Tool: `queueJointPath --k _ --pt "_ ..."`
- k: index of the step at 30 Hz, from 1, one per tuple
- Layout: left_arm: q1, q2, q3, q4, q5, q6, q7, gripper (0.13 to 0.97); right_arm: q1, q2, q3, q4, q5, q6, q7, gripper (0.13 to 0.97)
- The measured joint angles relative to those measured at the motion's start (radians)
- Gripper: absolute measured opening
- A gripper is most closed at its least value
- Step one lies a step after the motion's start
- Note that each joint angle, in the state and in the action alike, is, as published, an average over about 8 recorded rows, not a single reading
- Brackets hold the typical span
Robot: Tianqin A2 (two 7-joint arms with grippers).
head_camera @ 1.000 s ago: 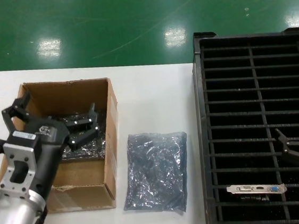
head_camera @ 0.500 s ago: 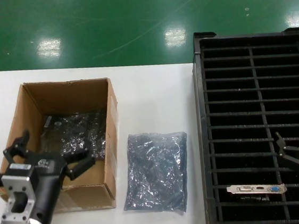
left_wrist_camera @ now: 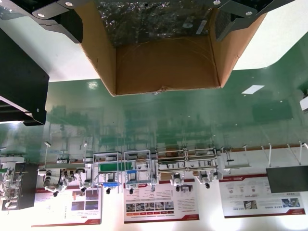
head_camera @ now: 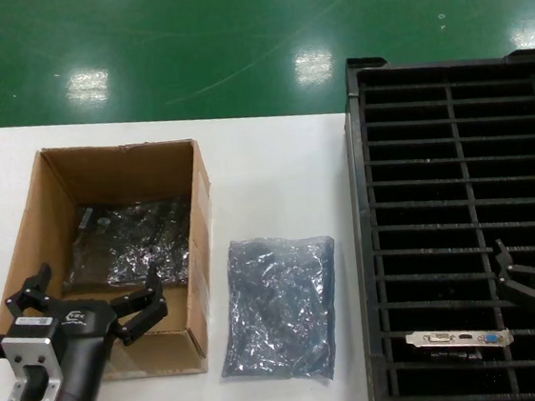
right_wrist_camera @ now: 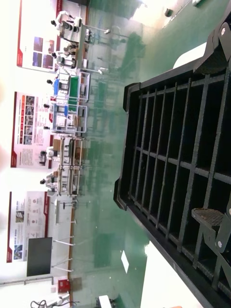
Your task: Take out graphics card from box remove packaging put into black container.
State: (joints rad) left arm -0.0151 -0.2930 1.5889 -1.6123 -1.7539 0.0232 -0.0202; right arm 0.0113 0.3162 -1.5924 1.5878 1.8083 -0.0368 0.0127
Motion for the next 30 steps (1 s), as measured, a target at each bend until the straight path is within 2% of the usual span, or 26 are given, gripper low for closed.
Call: queueJointPath --k 30 --pt "0.0 0.0 0.0 0.0 0.0 0.0 0.0 0.966 0.0 0.0 0.0 0.0 0.0 0.0 0.0 0.966"
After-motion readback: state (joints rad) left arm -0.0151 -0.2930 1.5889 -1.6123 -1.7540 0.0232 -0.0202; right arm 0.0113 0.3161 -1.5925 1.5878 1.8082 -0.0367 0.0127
